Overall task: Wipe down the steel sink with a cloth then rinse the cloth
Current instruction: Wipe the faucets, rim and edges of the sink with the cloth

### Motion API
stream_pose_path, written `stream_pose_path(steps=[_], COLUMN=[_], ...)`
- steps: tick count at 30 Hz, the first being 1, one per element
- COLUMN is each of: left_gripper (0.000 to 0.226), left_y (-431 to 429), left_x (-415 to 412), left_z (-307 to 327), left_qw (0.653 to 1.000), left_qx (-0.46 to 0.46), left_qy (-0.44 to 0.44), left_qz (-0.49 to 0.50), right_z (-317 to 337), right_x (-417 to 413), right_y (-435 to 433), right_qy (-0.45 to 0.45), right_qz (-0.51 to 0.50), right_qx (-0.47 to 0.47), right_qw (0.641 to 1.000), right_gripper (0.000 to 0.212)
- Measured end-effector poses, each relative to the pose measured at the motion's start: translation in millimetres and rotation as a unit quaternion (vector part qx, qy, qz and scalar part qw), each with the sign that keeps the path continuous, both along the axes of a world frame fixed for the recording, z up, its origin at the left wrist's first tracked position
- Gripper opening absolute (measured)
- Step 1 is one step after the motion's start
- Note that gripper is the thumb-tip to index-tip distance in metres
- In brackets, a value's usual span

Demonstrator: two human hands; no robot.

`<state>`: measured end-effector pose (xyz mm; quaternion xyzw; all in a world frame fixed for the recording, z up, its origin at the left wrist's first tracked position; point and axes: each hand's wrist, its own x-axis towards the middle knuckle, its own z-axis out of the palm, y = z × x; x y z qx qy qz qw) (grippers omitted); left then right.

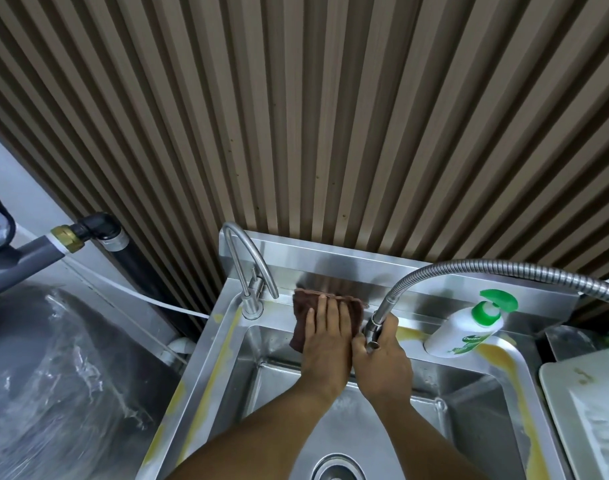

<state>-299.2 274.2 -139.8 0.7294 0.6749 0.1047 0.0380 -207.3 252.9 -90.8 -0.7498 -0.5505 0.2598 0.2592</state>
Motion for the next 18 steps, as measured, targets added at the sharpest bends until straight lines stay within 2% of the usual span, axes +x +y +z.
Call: stream_pose_path(steps=[3, 6, 8, 11, 18], left_gripper=[0.071, 0.092, 0.097, 0.096, 0.096], left_y=[0.1, 1.5, 3.1, -0.5, 0.9], left_x=[-13.4, -37.5, -51.8, -61.4, -71.3], left_z=[1.9, 2.9, 3.9, 9.2, 15.9], left_qw=[0.998, 0.995, 0.994, 0.996, 0.995], left_qx=[0.024, -0.003, -0.016, -0.028, -0.056], left_qy=[-0.015, 0.009, 0.037, 0.049, 0.016], left_qz=[-0.054, -0.094, -0.1, -0.063, 0.087], right_z=[-0.4, -2.8, -2.8, -1.4, -1.7], right_x=[0.7, 0.5, 0.6, 1.3, 0.6], right_y=[0.8, -0.2, -0.5, -0.7, -1.7], right_qy=[0.004, 0.003, 0.005, 0.008, 0.007], right_qz=[0.0, 0.003, 0.005, 0.01, 0.013], right_qx=[-0.001, -0.002, -0.003, 0.001, 0.002], right_qw=[1.0, 1.0, 1.0, 1.0, 1.0], right_gripper=[0.031, 0.032, 0.03, 0.027, 0.029])
